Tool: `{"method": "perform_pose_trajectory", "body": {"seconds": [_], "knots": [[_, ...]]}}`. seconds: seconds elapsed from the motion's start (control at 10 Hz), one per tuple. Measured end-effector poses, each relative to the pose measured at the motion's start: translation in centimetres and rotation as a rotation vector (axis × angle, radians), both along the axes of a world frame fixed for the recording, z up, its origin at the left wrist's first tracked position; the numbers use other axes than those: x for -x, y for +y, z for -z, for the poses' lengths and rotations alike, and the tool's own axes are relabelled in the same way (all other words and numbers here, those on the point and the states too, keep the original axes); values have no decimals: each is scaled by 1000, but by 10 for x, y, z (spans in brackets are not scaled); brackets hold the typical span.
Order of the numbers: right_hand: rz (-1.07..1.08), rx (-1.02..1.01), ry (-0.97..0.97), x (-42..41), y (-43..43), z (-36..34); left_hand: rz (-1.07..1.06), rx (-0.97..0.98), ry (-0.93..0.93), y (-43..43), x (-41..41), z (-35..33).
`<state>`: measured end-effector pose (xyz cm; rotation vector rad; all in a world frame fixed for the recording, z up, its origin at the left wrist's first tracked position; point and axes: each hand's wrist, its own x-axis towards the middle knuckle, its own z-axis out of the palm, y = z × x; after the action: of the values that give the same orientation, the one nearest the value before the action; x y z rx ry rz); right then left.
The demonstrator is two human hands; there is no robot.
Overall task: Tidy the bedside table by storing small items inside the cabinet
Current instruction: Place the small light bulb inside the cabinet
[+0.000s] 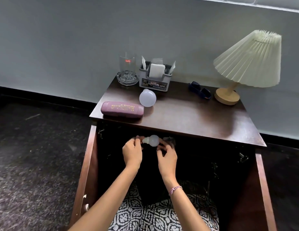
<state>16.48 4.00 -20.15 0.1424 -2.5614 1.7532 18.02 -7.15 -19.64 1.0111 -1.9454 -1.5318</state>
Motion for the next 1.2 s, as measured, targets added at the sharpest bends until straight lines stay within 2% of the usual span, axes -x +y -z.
{"method": "perform_pose_trajectory", "body": {"seconds": [0.1, 0.2, 0.3, 0.4, 0.6, 0.8, 1.0, 1.2], "knots": [[-45, -2, -49, 16, 2, 9, 23, -51, -97, -1, 12, 14], [-91, -82, -83, 36, 3, 18, 61, -227, -52, 0, 21, 26], [-129, -213, -142, 59, 1, 19, 54, -284, -73, -1, 32, 33], [-182, -341, -121, 78, 0, 20, 64, -318, -155, -6, 45, 37], [-175, -330, -230, 104, -6, 19, 95, -347, -232, -2, 64, 42], [-155, -336, -579, 124, -3, 17, 150, -451, -233, 15, 78, 40], [-248, -420, -573, 126, 5, 11, 157, -533, -230, 16, 84, 41], [-378, -705, -477, 131, 0, 8, 201, -512, -261, 14, 83, 38]]}}
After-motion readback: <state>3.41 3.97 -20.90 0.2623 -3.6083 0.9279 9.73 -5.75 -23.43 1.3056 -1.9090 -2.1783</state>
